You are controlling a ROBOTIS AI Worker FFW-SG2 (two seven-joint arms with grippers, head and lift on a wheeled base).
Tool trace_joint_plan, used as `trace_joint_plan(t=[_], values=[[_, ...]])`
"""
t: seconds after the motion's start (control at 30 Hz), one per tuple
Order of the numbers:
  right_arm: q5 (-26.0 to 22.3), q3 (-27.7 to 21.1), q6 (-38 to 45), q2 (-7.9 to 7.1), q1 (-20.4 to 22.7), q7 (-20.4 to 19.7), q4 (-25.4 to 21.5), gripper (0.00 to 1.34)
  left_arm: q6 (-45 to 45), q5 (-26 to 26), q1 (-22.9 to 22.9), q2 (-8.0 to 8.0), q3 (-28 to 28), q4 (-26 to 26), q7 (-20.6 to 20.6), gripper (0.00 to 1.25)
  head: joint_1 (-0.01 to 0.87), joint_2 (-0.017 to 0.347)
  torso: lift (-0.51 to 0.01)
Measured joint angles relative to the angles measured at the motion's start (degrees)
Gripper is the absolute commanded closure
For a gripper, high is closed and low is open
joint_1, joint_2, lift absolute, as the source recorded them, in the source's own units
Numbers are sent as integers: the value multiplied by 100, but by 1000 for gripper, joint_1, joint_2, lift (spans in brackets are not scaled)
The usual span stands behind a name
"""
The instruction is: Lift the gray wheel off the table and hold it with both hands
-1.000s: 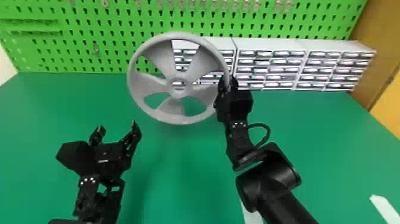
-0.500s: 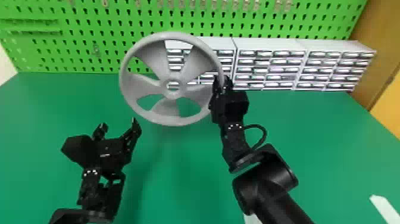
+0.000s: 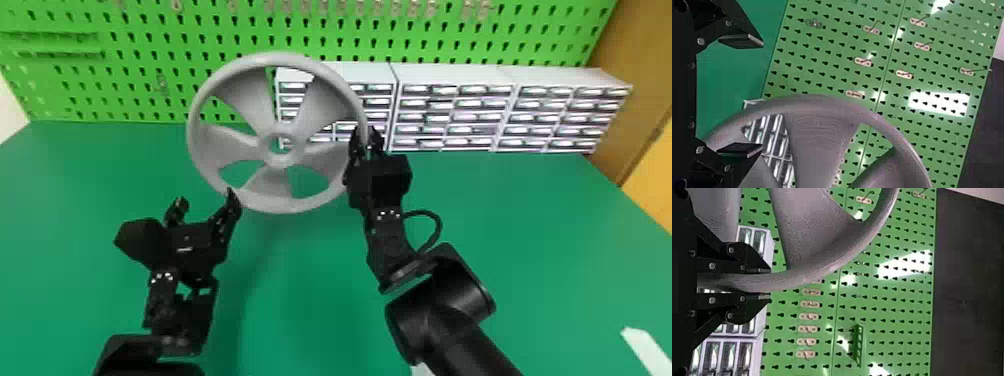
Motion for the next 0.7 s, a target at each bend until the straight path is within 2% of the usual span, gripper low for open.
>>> trace_joint_plan(t=[0.17, 0.33, 0.7], values=[[-30, 72, 0, -4, 9, 0, -9, 1176, -193, 174, -206, 0, -95, 254, -12, 343, 711, 15, -98], [-43, 110, 0, -5, -2, 0, -9, 1176, -518, 569, -372, 0, -259, 561, -40, 343, 711, 15, -98], [-83, 164, 9, -20, -19, 0, -9, 1176, -928, 1212, -463, -8, -440, 827, -42, 343, 711, 15, -98]])
